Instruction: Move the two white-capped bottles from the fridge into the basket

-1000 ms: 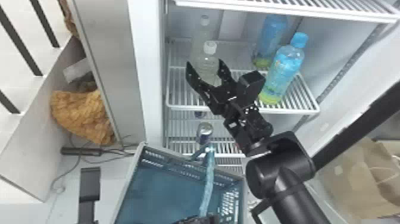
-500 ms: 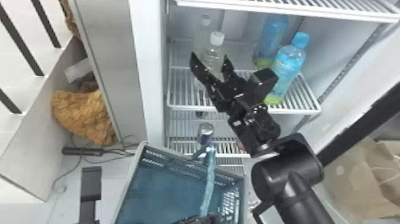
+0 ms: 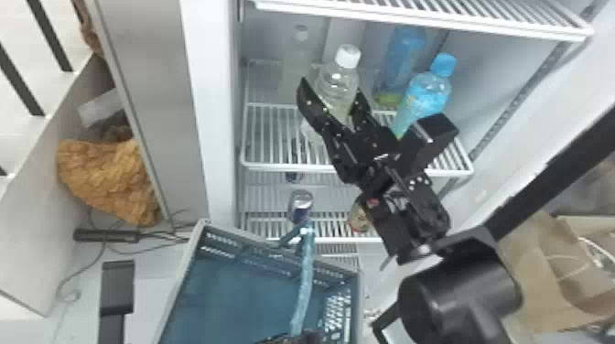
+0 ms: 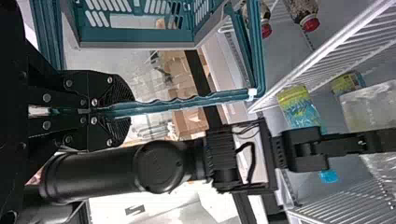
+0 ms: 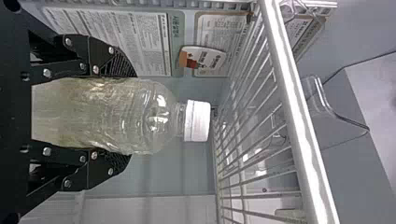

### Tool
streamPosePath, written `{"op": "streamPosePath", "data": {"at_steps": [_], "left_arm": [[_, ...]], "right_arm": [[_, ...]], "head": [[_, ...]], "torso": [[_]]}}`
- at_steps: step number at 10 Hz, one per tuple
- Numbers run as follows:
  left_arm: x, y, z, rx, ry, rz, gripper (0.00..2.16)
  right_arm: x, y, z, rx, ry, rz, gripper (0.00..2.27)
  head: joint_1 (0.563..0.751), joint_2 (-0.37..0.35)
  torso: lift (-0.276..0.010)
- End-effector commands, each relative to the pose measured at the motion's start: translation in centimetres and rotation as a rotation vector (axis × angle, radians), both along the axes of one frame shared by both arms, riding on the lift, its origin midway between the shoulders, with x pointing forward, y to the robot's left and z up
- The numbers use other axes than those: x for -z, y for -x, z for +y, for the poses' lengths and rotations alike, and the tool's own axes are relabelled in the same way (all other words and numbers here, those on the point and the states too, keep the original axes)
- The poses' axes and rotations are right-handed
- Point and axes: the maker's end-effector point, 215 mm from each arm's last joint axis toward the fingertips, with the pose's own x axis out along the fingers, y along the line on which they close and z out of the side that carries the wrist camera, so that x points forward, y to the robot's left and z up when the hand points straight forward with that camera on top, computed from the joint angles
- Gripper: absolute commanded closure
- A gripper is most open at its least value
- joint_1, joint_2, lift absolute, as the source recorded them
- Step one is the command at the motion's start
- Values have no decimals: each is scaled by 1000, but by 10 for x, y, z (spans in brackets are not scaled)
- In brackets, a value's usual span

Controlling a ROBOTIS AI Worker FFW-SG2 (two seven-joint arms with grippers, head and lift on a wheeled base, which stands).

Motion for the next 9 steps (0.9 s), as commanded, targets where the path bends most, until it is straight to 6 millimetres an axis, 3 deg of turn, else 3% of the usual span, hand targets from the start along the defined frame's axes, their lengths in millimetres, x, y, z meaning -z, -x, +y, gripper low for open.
{"op": "streamPosePath", "data": {"at_steps": [1,4,9], "left_arm": [[0,0,0,0,-1,1,1194],[1,-1,2,-5,-4,0,1194],[1,-2,3,-9,-1,2,1194]], "right_arm": [[1,22,-8,12,-1,36,961],[-5,60,-22,34,12,80,961],[-10,104,-41,57,20,142,961]], "head": [[695,-188],[695,-226],[695,-272]], "torso": [[0],[0],[0]]}}
